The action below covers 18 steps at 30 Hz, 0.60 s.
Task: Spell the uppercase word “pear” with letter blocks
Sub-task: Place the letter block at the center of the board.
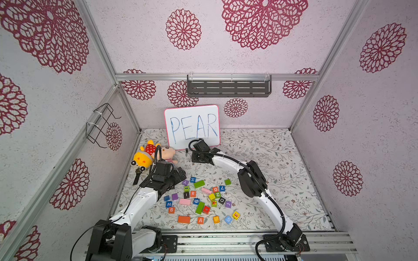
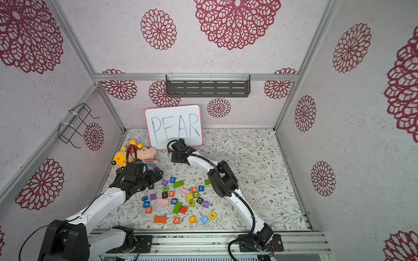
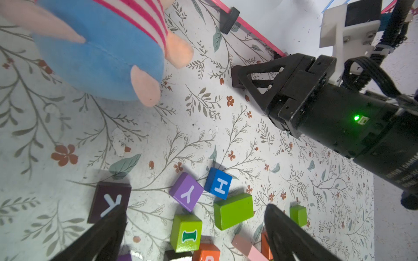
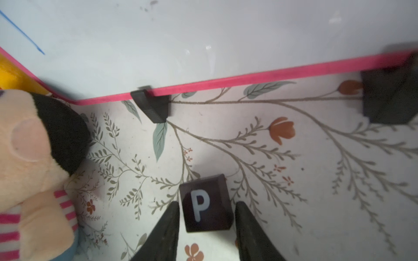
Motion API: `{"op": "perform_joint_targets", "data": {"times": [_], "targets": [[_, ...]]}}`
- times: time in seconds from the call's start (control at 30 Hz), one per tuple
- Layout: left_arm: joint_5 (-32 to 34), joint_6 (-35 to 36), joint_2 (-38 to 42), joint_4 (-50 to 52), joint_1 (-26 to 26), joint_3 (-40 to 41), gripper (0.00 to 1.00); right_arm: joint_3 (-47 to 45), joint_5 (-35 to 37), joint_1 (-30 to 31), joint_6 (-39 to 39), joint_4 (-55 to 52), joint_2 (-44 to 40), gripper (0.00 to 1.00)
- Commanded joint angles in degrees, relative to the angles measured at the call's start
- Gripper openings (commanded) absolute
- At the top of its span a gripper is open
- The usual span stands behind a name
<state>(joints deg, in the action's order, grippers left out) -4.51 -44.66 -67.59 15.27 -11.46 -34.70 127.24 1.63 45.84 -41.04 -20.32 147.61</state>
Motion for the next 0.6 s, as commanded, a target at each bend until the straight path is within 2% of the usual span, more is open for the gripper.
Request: {"op": "perform_joint_targets", "data": {"times": [0.0, 0.57], "targets": [[-0.5, -0.8, -0.3, -1.7, 0.4, -0.5, 0.98, -0.5, -1.0, 0.1, -0.4, -0.7, -3.2, 0.43], [-0.4, -1.2, 0.5, -1.3, 0.4, 0.0, 0.98, -0.3, -2.6, 0.7, 0.0, 0.1, -3.0, 0.40]]}}
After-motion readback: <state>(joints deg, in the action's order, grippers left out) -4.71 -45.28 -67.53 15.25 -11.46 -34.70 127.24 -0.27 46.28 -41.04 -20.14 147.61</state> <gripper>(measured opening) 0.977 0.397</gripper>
